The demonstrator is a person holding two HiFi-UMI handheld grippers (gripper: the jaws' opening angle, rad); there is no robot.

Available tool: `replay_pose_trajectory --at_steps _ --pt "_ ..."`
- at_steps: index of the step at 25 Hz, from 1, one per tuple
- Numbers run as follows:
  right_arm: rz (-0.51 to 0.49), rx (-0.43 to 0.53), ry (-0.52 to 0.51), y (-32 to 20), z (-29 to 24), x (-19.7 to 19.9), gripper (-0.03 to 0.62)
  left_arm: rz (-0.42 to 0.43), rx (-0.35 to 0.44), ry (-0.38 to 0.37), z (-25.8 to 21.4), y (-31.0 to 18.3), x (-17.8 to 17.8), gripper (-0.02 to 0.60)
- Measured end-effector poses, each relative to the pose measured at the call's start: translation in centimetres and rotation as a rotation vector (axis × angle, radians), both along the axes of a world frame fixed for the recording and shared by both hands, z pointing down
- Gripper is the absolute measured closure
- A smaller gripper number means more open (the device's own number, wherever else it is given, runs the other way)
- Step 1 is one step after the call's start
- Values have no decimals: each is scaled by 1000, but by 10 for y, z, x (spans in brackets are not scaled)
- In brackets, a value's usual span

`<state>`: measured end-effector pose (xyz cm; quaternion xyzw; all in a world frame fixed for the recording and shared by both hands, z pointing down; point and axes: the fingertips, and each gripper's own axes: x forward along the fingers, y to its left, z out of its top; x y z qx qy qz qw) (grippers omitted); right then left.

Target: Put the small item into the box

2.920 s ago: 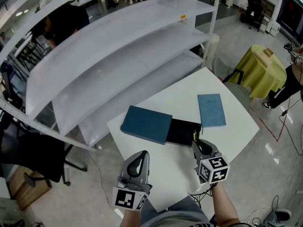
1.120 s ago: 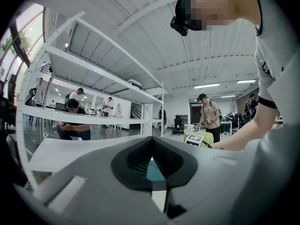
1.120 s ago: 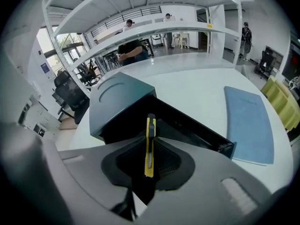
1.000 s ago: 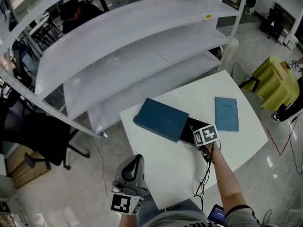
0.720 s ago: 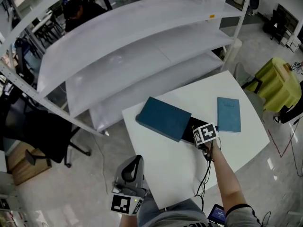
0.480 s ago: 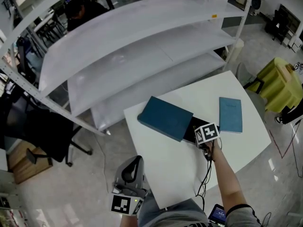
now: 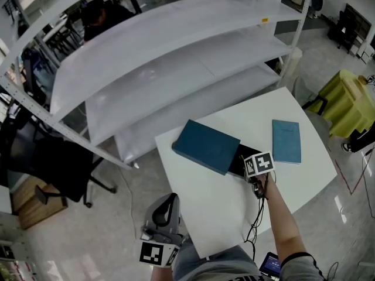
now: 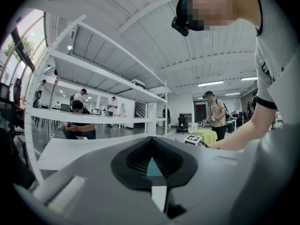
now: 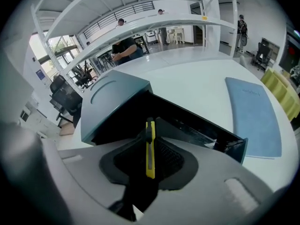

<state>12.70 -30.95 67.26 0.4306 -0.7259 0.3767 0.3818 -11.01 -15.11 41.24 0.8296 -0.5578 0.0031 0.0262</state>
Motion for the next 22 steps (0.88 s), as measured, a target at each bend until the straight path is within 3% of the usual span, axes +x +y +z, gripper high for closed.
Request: replay_pose_trajectory --at_steps 3,7,13,18,22 --pt "37 36 -56 0 -12 2 510 5 5 -2 -2 -1 -1 565" --pt "56 145 -151 6 -41 1 592 27 15 -1 -5 -5 1 565" --pt "73 368 -308 29 -95 -8 592 96 37 -4 -8 -13 15 565" --pt "60 566 -266 56 -133 -9 592 163 41 -5 -10 -18 30 565" --pt "80 641 -260 79 -149 -8 592 218 53 -9 -11 -20 44 565"
